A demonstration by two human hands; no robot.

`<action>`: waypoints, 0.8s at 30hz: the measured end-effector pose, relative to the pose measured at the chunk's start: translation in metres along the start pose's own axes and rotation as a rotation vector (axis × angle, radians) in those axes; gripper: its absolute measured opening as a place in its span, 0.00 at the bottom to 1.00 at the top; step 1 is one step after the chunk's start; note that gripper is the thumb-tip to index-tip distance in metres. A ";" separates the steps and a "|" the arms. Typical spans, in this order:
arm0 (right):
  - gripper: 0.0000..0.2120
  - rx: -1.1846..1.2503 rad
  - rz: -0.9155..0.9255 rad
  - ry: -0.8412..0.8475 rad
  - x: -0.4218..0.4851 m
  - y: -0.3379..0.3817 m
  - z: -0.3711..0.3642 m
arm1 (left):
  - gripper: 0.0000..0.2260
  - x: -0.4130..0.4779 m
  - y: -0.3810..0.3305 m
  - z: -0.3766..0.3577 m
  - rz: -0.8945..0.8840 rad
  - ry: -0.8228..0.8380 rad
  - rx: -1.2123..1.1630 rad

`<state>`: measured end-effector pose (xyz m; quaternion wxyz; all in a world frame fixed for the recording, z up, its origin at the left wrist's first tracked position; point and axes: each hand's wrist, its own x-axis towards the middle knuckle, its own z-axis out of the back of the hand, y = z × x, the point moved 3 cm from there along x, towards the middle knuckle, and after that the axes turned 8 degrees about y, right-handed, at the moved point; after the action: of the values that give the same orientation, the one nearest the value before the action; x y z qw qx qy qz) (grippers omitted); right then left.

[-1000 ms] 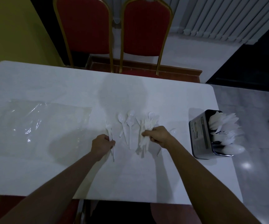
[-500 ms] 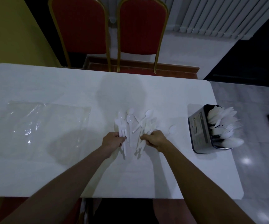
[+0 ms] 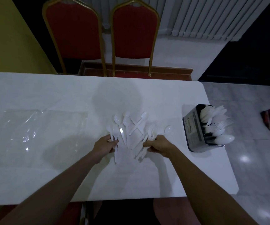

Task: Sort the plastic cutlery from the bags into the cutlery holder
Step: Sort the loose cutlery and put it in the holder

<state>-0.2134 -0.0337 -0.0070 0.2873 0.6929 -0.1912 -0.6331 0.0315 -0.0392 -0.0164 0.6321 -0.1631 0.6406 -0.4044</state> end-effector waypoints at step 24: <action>0.14 0.049 0.447 -0.630 -0.165 0.071 0.205 | 0.03 -0.014 -0.184 -0.196 -0.378 0.118 -0.199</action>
<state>-0.4290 -0.0154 0.1581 0.3288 0.4124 -0.4313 -0.7320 -0.2066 -0.0824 0.1019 0.4872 -0.3181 0.6712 -0.4593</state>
